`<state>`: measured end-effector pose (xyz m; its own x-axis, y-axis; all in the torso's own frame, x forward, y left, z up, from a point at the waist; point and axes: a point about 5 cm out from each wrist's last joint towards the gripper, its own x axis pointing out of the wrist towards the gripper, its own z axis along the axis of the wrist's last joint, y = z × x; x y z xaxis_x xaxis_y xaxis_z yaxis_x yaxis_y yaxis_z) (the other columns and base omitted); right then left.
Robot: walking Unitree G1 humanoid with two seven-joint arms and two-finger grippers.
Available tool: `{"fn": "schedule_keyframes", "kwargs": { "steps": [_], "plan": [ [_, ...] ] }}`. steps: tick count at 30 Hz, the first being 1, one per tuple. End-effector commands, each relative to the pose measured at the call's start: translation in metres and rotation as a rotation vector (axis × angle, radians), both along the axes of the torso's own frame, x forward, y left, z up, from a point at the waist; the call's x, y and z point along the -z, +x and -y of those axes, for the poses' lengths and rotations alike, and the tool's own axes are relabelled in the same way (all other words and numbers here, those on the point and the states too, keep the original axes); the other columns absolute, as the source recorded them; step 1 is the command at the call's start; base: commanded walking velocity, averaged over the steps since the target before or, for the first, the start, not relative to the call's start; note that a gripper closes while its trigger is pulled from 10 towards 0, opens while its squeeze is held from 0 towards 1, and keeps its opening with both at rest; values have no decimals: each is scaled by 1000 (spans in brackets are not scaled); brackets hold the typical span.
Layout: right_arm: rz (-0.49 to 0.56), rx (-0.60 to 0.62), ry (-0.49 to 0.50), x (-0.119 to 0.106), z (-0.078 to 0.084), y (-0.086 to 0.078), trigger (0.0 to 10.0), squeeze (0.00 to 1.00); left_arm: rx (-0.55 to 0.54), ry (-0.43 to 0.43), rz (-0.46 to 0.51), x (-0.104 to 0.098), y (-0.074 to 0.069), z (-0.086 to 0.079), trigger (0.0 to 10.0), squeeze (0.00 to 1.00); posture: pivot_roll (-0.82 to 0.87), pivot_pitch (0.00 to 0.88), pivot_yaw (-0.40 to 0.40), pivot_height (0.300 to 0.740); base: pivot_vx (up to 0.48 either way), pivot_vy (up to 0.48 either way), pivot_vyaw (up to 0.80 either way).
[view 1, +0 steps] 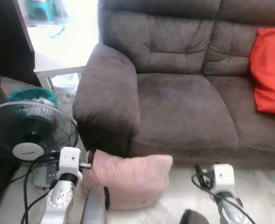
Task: Move the pillow to the sofa from floor
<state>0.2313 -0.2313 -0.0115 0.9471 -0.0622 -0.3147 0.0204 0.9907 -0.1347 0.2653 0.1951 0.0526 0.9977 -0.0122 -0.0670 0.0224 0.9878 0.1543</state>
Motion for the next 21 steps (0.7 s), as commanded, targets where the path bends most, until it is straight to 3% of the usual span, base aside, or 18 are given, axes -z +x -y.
{"fn": "schedule_keyframes", "kwargs": {
  "steps": [1,5,17,21],
  "plan": [
    [22,-10,3,-4,-2,5,10000,0,-7,13,-14,2,-1,-4,10000,0,173,0,-100,525,244,0,800],
    [19,-11,1,-4,-2,5,10000,0,-6,15,-14,2,-1,-4,10000,0,172,0,-100,525,244,0,719],
    [17,2,13,-3,-1,5,10000,0,11,13,-20,2,0,-4,10000,0,176,0,-100,525,249,0,0],
    [8,2,14,-1,-2,4,10000,0,38,-57,-83,9,-3,-4,10000,0,180,0,-101,525,0,0,0]
  ]
}}
